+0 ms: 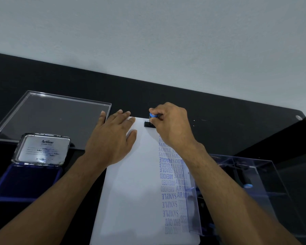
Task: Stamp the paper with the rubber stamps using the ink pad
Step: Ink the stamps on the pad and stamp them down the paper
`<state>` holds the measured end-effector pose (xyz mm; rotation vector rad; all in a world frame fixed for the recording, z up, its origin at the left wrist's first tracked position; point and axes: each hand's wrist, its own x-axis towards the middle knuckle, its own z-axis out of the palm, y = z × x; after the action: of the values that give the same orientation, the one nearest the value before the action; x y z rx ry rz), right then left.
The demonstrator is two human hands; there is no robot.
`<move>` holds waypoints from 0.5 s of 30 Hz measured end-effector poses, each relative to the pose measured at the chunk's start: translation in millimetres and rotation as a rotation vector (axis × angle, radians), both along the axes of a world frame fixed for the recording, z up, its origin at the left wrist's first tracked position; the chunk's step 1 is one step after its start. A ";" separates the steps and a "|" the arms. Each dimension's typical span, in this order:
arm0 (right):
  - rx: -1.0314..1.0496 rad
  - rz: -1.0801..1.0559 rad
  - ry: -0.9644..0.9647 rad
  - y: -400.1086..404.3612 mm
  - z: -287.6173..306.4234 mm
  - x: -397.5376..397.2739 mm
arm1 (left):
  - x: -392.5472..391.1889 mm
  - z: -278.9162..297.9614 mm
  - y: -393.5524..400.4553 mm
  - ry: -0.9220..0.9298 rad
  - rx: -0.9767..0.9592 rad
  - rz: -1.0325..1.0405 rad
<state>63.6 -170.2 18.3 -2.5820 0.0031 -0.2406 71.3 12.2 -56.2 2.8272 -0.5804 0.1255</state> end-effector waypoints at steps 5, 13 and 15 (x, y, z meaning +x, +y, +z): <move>0.054 -0.025 -0.030 -3.3 -3.6 -2.4 | -0.2 -0.2 0.7 -0.003 0.002 0.000; 0.627 -0.419 -0.099 -24.2 3.4 -9.3 | -2.1 1.4 0.9 -0.003 -0.009 -0.002; 0.669 -0.442 -0.088 -24.8 6.0 -12.0 | -2.3 2.2 0.6 0.002 -0.011 0.001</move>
<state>51.6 -195.0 24.3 -1.8754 0.5334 -0.4298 69.0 12.8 -54.0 2.8168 -0.5763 0.1262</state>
